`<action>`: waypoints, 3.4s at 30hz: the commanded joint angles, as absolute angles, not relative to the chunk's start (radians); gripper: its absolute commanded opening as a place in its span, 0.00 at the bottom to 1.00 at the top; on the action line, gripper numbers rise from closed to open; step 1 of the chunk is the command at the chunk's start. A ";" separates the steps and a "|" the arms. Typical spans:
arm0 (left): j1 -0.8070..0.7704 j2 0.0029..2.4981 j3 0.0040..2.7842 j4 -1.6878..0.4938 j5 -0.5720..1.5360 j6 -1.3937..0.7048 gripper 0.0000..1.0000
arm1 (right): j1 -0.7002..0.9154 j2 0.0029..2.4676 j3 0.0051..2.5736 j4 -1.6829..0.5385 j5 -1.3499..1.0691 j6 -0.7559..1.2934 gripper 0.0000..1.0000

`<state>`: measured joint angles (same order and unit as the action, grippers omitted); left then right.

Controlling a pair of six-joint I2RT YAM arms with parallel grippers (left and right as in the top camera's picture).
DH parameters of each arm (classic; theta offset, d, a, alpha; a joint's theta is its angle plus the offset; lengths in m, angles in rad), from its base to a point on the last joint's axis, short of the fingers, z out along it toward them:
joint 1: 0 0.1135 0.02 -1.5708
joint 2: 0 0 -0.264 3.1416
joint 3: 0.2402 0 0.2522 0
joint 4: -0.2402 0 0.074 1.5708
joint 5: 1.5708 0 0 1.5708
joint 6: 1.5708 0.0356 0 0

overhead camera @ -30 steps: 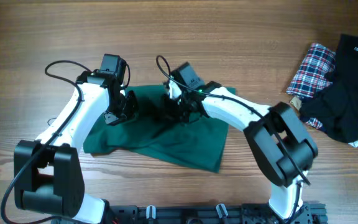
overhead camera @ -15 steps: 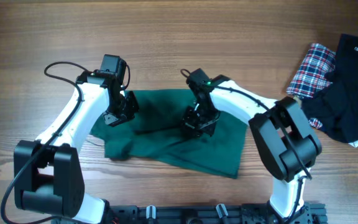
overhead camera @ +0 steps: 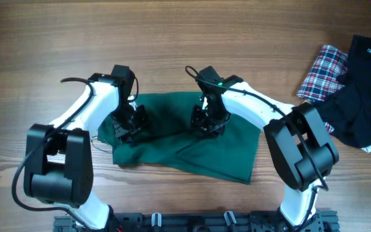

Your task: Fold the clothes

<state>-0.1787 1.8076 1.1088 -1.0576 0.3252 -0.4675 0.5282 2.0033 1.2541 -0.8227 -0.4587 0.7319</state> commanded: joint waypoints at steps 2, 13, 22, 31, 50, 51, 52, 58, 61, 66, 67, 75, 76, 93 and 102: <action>-0.178 1.814 0.996 -1.003 0.349 -0.455 0.61 | 0.479 1.995 1.351 -0.900 -0.398 0.589 0.33; -0.028 1.813 0.962 -0.961 0.318 -0.454 0.56 | 0.464 1.972 1.410 -0.936 -0.392 0.522 0.57; 0.064 1.761 1.052 -0.946 0.294 -0.434 0.56 | 0.429 1.972 1.410 -0.931 -0.355 0.497 0.81; 0.285 1.761 1.066 -0.881 0.242 -0.488 0.54 | 0.392 1.972 1.410 -0.928 -0.321 0.472 0.88; 0.349 1.767 1.014 -0.947 0.453 -0.344 0.80 | 0.392 1.972 1.410 -0.873 -0.321 0.409 1.00; 0.349 1.768 1.001 -0.947 0.446 -0.344 0.80 | 0.392 1.972 1.410 -0.874 -0.321 0.400 0.99; 0.349 1.767 0.989 -0.946 0.441 -0.344 0.80 | 0.392 1.972 1.410 -0.875 -0.321 0.392 1.00; 0.349 1.768 0.953 -0.951 0.385 -0.348 0.79 | 0.392 1.972 1.410 -0.875 -0.321 0.392 1.00; 0.348 1.768 0.938 -0.950 0.385 -0.348 0.79 | 0.392 1.972 1.410 -0.875 -0.321 0.392 0.99; 0.320 1.768 0.884 -0.912 0.422 -0.346 0.75 | 0.392 1.972 1.410 -0.875 -0.324 0.372 1.00; 0.305 1.768 0.884 -0.905 0.428 -0.343 0.74 | 0.392 1.972 1.410 -0.875 -0.330 0.366 1.00; 0.117 1.768 0.884 -0.781 0.505 -0.381 0.66 | 0.381 1.972 1.410 -0.875 -0.329 0.341 1.00; 0.104 1.768 0.884 -0.777 0.506 -0.382 0.64 | 0.377 1.972 1.410 -0.876 -0.330 0.341 1.00; 0.166 1.767 0.884 -0.730 0.398 -0.427 0.04 | 0.319 1.972 1.410 -0.917 -0.334 0.341 1.00; 0.333 1.767 0.884 -0.771 0.414 -0.424 0.04 | 0.277 1.972 1.410 -0.924 -0.332 0.340 1.00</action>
